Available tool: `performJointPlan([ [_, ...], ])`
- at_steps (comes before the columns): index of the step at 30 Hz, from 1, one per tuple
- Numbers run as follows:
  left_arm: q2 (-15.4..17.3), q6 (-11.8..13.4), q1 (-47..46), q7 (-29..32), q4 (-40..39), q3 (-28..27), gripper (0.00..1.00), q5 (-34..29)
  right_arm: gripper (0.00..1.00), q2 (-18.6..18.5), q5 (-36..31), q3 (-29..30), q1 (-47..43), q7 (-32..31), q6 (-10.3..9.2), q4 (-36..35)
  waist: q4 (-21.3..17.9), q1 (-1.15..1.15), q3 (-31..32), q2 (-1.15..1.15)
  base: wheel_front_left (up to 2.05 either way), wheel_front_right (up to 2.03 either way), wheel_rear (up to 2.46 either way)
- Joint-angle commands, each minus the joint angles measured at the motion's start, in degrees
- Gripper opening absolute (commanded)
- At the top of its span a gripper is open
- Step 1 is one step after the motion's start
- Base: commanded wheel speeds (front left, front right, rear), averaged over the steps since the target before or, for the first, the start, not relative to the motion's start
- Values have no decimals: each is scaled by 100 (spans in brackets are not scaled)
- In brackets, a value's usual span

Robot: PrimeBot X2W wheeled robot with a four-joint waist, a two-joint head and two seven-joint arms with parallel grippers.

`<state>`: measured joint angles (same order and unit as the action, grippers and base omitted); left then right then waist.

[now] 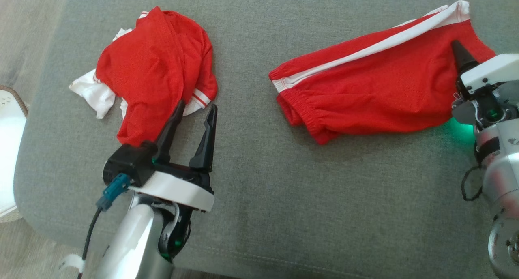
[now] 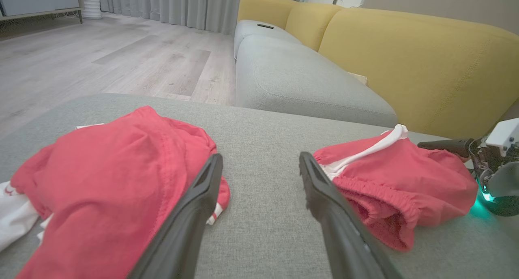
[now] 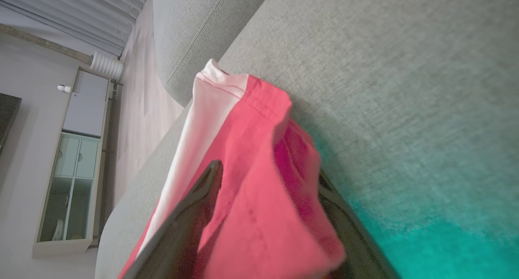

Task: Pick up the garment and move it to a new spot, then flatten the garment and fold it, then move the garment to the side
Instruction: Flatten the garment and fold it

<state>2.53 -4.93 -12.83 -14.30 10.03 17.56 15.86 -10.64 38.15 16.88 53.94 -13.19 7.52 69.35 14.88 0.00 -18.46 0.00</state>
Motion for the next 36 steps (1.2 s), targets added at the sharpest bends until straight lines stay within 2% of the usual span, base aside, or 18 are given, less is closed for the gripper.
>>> performJointPlan([
  [1, 35, 57, -199, -70, -197, -185, 100, 44, 0, 196, -104, -116, -95, -31, -3, 225, 20, 0, -7, 0, 0, 0, 0],
  [8, 35, 75, -145, -70, -135, -263, 100, 59, 0, 217, -178, -64, -65, 343, -3, 236, -76, 0, 158, 0, 0, 0, 0],
  [17, 35, 36, -9, -70, -94, -341, 100, 3, 0, 142, 86, 42, -525, 883, -3, -313, -377, 0, 537, 0, 0, 0, 0],
  [22, 35, 18, 117, -70, -67, -385, 100, -5, 0, -79, 181, 263, -1034, 1331, -3, -527, -562, 0, 802, 0, 0, 0, 0],
  [28, 35, 6, 314, -70, -47, -407, 100, -21, 0, -340, -39, 610, -1607, 2013, -3, -343, -721, 0, 1045, 0, 0, 0, 0],
  [36, 35, -35, 404, -70, -38, -423, 100, -72, 0, -132, -160, 562, -1788, 2132, -3, -606, -752, 0, 1096, 0, 0, 0, 0],
])
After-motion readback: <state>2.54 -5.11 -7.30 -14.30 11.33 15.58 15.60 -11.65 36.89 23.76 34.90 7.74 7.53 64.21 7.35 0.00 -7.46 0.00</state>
